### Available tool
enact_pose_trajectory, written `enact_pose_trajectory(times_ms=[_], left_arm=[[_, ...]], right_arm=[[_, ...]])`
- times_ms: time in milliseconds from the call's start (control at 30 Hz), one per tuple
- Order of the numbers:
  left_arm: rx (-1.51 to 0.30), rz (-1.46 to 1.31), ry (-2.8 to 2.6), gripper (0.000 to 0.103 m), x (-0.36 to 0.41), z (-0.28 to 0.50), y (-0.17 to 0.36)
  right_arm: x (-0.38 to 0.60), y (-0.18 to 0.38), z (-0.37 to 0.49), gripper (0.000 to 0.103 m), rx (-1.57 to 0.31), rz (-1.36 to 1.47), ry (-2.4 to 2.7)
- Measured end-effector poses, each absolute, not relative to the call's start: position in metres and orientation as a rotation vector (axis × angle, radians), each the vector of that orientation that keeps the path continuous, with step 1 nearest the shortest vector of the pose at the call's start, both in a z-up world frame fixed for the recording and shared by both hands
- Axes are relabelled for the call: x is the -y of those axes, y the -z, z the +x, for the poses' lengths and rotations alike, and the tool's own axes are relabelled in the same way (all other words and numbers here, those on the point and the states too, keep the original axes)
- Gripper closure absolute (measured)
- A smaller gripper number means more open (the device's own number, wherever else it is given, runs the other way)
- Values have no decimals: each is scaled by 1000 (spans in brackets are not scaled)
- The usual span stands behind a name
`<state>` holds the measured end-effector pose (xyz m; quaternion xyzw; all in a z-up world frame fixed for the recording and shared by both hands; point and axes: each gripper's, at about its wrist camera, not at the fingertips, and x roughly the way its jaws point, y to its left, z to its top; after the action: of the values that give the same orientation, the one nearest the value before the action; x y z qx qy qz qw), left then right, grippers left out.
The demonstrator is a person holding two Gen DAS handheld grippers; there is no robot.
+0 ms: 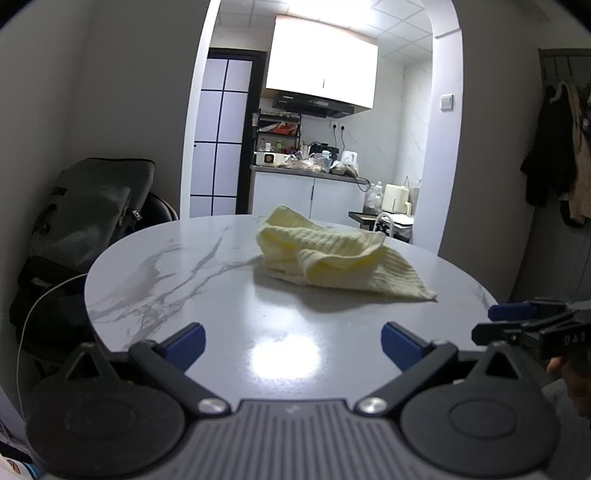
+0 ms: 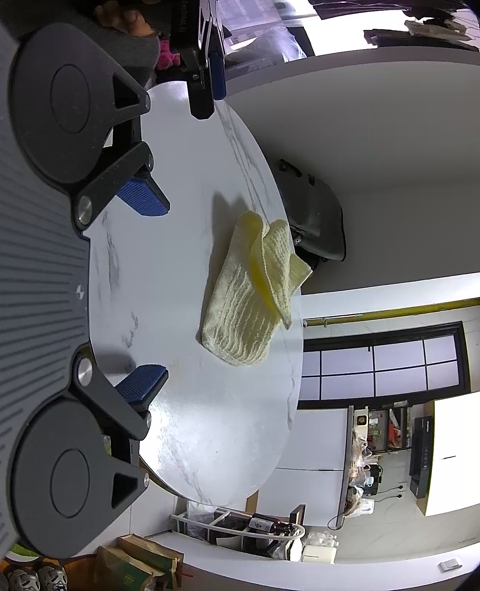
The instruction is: Fold towel
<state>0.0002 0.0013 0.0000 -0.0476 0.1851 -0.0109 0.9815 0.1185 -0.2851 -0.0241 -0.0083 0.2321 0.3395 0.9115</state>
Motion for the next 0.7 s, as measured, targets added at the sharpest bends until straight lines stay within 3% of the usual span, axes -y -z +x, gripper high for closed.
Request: enact_pose_trajectory(times_ms=[700], left_arm=[[-368,-108,34,0,-4,3,2]], right_arm=[[282,21,117,12,-484,-41,-706]])
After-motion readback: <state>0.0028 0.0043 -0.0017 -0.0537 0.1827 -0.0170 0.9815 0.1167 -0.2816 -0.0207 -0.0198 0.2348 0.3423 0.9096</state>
